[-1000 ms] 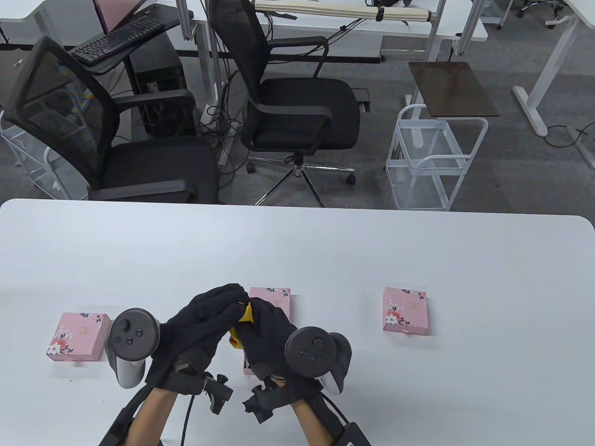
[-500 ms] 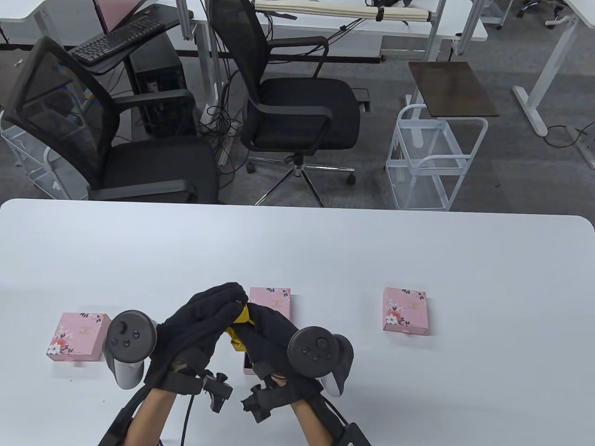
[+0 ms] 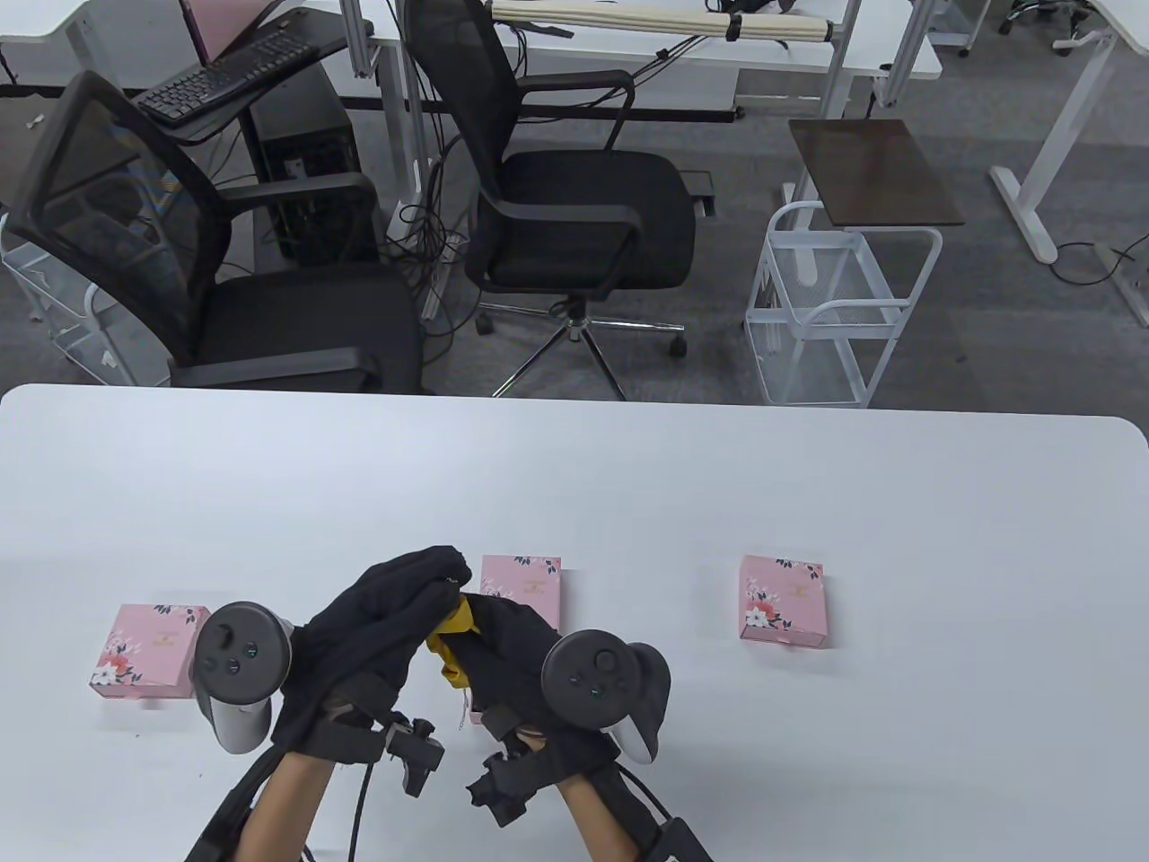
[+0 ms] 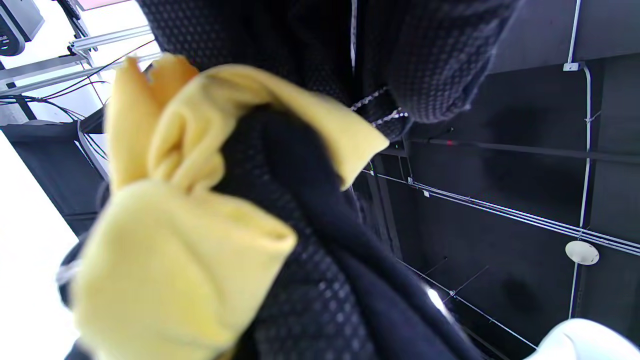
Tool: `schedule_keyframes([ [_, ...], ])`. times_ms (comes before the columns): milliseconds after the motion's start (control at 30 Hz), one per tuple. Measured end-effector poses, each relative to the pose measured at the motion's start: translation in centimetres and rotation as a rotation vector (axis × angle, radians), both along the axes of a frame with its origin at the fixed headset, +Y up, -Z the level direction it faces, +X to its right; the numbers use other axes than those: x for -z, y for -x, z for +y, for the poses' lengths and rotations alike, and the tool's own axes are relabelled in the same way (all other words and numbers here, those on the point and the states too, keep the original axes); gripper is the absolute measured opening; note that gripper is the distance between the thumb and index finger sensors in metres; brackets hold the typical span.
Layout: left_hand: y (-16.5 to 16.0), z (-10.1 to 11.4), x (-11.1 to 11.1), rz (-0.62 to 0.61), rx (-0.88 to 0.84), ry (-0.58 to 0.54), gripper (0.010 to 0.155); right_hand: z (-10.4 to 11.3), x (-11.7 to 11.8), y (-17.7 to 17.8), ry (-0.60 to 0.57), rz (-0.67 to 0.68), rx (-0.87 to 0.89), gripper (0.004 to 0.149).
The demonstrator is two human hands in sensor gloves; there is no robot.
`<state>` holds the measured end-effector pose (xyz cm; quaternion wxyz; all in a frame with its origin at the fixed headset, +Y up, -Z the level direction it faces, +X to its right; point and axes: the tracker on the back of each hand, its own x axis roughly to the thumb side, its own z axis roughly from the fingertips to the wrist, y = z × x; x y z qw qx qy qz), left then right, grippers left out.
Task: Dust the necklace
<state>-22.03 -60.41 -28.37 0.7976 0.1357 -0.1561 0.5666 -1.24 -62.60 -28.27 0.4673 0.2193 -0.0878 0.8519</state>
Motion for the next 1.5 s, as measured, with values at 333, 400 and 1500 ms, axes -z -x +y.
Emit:
schedule_keyframes([
  [333, 0.4, 0.4, -0.2, 0.010, -0.007, -0.015, 0.037, -0.7, 0.2, 0.1, 0.031, -0.003, 0.011, 0.036],
  [400, 0.5, 0.3, -0.2, 0.014, -0.002, -0.019, 0.037, -0.8, 0.2, 0.2, 0.042, 0.008, 0.008, 0.037],
  [1500, 1.5, 1.5, -1.4, 0.039, -0.085, -0.088, 0.037, -4.8, 1.6, 1.7, 0.222, 0.088, -0.100, 0.037],
])
